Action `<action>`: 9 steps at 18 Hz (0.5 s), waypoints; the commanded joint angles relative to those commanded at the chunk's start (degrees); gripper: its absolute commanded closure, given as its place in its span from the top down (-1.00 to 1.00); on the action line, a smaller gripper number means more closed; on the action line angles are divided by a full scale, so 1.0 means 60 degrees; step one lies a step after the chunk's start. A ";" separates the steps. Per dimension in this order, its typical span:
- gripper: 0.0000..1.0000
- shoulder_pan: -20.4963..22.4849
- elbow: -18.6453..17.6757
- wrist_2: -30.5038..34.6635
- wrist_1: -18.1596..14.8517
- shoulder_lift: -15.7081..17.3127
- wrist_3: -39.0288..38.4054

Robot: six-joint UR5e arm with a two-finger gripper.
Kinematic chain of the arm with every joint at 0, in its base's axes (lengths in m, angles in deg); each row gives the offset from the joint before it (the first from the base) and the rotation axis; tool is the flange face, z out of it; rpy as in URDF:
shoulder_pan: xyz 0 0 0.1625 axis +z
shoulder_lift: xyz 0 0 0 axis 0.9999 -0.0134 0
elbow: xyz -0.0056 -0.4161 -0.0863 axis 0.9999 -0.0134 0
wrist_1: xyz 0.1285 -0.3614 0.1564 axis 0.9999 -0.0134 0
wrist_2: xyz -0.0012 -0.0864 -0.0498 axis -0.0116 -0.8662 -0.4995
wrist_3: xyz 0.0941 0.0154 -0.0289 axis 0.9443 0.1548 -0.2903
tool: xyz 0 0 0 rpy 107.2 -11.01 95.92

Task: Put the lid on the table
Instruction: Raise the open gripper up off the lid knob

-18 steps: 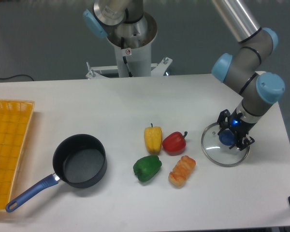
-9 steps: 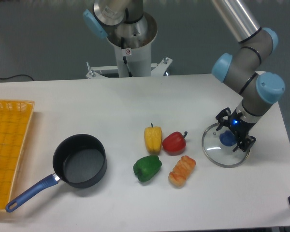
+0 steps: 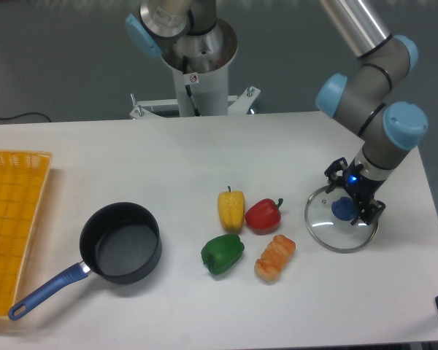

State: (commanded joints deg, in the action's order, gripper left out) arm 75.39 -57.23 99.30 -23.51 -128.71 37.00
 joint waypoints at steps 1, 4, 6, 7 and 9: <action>1.00 -0.0015 -0.0058 0.0015 -0.0015 0.0132 0.0000; 1.00 -0.0351 -0.0249 0.0422 -0.0029 0.0367 0.0000; 1.00 -0.0628 -0.0264 0.1124 -0.0058 0.0572 0.0000; 1.00 -0.0746 -0.0264 0.1418 -0.0073 0.0660 0.0000; 1.00 -0.0878 -0.0249 0.1538 -0.0102 0.0807 -0.0014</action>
State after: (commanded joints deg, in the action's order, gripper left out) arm 70.12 -58.73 108.53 -24.12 -123.87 36.91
